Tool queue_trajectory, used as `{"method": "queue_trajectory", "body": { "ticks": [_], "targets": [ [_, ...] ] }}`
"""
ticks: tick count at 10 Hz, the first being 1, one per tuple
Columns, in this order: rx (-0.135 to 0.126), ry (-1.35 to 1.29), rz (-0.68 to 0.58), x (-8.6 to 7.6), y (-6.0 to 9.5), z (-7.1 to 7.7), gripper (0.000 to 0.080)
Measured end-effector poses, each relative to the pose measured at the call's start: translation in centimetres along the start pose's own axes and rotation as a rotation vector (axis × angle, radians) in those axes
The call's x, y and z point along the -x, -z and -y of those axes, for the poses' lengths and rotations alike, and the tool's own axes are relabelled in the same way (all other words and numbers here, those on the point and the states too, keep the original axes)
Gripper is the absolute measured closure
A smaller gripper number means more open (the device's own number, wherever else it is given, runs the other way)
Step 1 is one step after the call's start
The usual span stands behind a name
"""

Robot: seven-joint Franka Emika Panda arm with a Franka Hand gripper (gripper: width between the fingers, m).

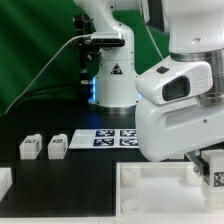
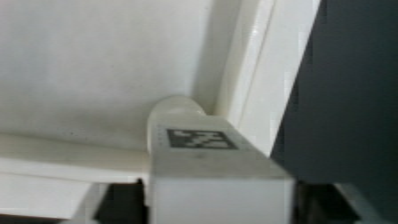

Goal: Assemble one leg

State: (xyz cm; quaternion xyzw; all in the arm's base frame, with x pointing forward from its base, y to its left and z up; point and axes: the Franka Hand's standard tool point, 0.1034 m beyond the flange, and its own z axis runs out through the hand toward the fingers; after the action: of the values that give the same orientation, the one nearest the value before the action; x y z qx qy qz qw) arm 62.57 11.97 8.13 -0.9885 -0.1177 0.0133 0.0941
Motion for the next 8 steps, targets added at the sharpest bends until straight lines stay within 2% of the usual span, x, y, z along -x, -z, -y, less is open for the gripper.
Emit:
{"method": "queue_trajectory", "body": {
  "ticks": [1, 4, 5, 7, 8],
  "targets": [
    [0.004, -0.002, 0.0, 0.03, 0.01, -0.29, 0.0492],
    [0.004, -0.042, 0.001, 0.07, -0.05, -0.49, 0.0496],
    [-0.013, -0.191, -0.014, -0.12, -0.08, -0.71, 0.0496],
    [-0.064, -0.553, -0.01, -0.13, -0.18, -0.96, 0.0499],
    [-0.102, -0.78, 0.001, -0.2, -0.28, -0.98, 0.0499]
  ]
}}
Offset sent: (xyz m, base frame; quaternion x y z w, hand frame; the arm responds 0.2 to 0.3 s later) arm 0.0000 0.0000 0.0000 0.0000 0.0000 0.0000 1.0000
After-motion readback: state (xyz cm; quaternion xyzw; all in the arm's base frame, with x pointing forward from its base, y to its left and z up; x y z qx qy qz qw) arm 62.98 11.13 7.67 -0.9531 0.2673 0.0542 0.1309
